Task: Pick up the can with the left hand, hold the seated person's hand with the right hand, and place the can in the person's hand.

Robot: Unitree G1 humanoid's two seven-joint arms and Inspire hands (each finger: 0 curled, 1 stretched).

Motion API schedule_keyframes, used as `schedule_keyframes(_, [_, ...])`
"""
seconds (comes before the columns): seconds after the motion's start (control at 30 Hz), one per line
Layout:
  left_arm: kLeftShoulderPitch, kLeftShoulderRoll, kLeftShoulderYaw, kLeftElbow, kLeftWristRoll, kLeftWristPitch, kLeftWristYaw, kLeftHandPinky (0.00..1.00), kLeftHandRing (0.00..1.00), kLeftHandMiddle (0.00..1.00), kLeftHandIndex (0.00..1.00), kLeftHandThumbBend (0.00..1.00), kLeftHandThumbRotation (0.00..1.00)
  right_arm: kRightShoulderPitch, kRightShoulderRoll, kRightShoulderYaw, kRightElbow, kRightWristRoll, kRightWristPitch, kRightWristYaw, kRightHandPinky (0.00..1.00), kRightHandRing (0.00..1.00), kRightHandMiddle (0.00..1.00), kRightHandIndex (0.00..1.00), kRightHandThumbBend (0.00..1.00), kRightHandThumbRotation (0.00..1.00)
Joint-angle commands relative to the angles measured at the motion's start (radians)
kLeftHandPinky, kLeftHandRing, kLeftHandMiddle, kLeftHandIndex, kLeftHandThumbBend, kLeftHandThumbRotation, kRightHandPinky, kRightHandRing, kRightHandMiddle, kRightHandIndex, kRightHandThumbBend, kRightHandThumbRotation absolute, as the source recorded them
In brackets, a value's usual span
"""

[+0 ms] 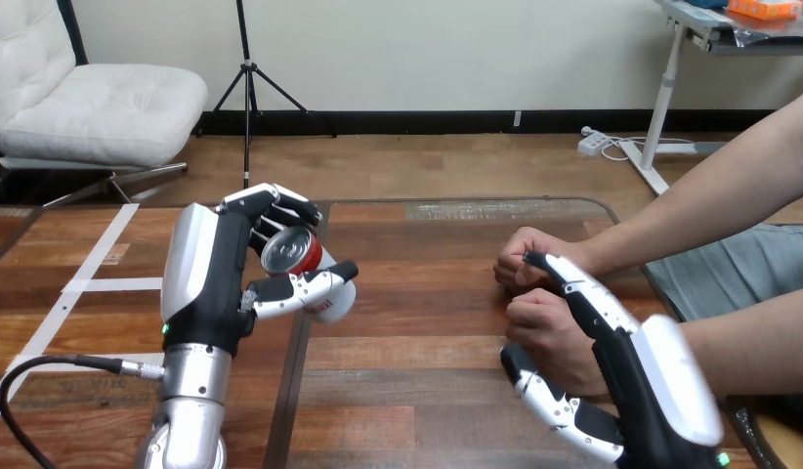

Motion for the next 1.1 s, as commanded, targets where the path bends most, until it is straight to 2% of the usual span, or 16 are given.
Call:
schedule_keyframes(0.0, [-0.034, -0.009, 0.022, -0.064, 0.003, -0.001, 0.001, 0.32, 0.39, 0.47, 0.49, 0.71, 0.0, -0.062, -0.059, -0.046, -0.11, -0.101, 0.024, -0.049, 0.96, 0.98, 0.97, 0.93, 0.59, 0.37])
schedule_keyframes(0.13, [-0.029, -0.013, 0.022, -0.072, 0.002, 0.004, -0.005, 0.32, 0.39, 0.47, 0.49, 0.71, 0.0, -0.06, -0.089, -0.063, -0.16, -0.163, 0.073, -0.045, 0.98, 0.99, 0.99, 0.93, 0.64, 0.33])
schedule_keyframes(0.2, [-0.028, -0.013, 0.021, -0.074, 0.005, 0.006, -0.005, 0.32, 0.39, 0.47, 0.49, 0.71, 0.0, -0.061, -0.1, -0.067, -0.172, -0.177, 0.086, -0.045, 0.99, 1.0, 0.99, 0.93, 0.69, 0.28])
schedule_keyframes(0.4, [-0.028, -0.015, 0.018, -0.07, 0.009, -0.001, -0.002, 0.32, 0.39, 0.46, 0.49, 0.71, 0.0, -0.063, -0.144, -0.084, -0.223, -0.203, 0.149, 0.003, 1.0, 1.0, 1.0, 0.92, 0.76, 0.19])
schedule_keyframes(0.47, [-0.027, -0.016, 0.018, -0.07, 0.009, -0.003, -0.004, 0.32, 0.39, 0.47, 0.49, 0.71, 0.0, -0.065, -0.16, -0.088, -0.241, -0.217, 0.182, 0.03, 1.0, 1.0, 0.99, 0.91, 0.78, 0.16])
schedule_keyframes(0.53, [-0.026, -0.019, 0.013, -0.066, 0.019, -0.004, 0.002, 0.32, 0.39, 0.47, 0.49, 0.7, 0.0, -0.089, -0.215, -0.097, -0.263, -0.274, 0.261, 0.115, 1.0, 1.0, 0.98, 0.91, 0.81, 0.15])
schedule_keyframes(0.63, [-0.025, -0.021, 0.011, -0.065, 0.025, -0.002, 0.004, 0.32, 0.39, 0.47, 0.49, 0.7, 0.0, -0.104, -0.241, -0.099, -0.28, -0.318, 0.318, 0.179, 1.0, 1.0, 0.98, 0.91, 0.83, 0.14])
schedule_keyframes(0.83, [-0.026, -0.024, 0.014, -0.058, 0.029, -0.006, 0.002, 0.33, 0.4, 0.47, 0.49, 0.7, 0.0, -0.122, -0.263, -0.086, -0.307, -0.377, 0.387, 0.258, 1.0, 1.0, 0.97, 0.92, 0.84, 0.17])
schedule_keyframes(1.07, [-0.027, -0.028, 0.018, -0.051, 0.024, -0.009, -0.006, 0.33, 0.4, 0.47, 0.49, 0.7, 0.0, -0.148, -0.301, -0.066, -0.307, -0.421, 0.436, 0.319, 1.0, 1.0, 0.96, 0.91, 0.86, 0.18])
